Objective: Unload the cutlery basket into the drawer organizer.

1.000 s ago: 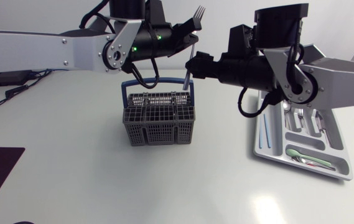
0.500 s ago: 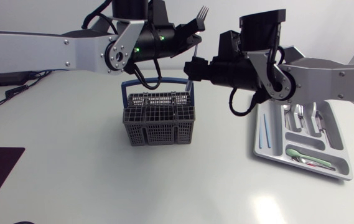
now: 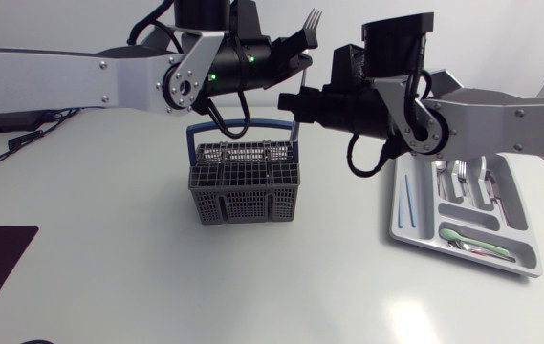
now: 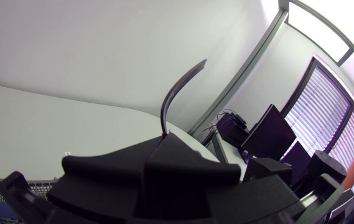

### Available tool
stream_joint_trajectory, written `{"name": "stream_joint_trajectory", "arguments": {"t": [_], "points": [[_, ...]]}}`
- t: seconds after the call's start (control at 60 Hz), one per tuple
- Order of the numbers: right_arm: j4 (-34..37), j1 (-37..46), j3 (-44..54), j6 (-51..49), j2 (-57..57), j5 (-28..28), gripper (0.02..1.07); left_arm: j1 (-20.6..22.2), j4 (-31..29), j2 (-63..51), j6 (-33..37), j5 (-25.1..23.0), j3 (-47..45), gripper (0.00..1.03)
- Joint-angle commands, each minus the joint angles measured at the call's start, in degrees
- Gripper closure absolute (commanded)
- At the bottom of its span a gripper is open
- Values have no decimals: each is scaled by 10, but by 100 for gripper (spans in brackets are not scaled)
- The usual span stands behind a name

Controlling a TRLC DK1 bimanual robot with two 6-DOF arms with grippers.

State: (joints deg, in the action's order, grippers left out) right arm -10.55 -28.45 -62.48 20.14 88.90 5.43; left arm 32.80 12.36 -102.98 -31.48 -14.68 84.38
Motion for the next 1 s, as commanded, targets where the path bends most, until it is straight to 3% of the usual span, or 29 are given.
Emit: {"name": "stream_joint_trajectory", "arguments": {"t": [0.0, 0.983], "points": [[-6, -4, -5, -5, 9, -8, 96, 3, 10, -8, 2, 0, 9, 96], [-13, 0, 29, -25, -21, -2, 101, 10, 1, 8, 18, 0, 6, 95]]}}
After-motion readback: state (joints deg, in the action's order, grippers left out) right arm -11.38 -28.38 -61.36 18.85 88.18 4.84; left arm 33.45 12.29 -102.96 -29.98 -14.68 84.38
